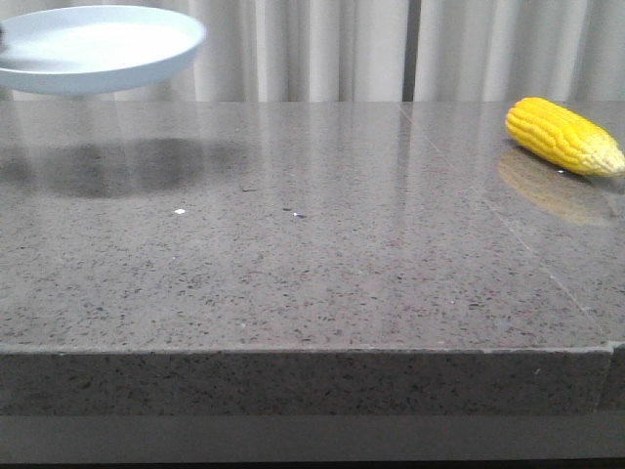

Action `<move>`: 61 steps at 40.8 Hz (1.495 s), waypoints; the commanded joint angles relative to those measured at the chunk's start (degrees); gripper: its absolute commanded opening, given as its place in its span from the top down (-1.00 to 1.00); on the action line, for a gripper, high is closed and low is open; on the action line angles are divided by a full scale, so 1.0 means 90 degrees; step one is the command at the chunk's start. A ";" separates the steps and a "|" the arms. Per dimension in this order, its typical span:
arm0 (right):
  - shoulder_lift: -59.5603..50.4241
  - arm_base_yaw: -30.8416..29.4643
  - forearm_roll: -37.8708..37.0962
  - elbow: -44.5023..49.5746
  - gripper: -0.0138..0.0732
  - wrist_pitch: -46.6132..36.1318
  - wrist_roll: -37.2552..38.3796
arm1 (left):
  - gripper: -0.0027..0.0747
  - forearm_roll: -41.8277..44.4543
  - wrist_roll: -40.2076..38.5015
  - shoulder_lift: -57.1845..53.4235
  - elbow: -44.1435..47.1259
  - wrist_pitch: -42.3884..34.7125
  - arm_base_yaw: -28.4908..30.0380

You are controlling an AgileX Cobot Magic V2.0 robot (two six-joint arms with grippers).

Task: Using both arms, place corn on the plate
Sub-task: 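Grip the plate rim with the left gripper and lift it toward the table center, then set the plate down at the table center and open the left gripper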

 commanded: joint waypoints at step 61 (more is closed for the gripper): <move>0.0039 -0.0003 -0.0069 -0.0194 -0.76 -0.0449 -0.0053 | -0.23 0.0795 -0.0087 0.1443 -0.1465 0.0528 -0.2725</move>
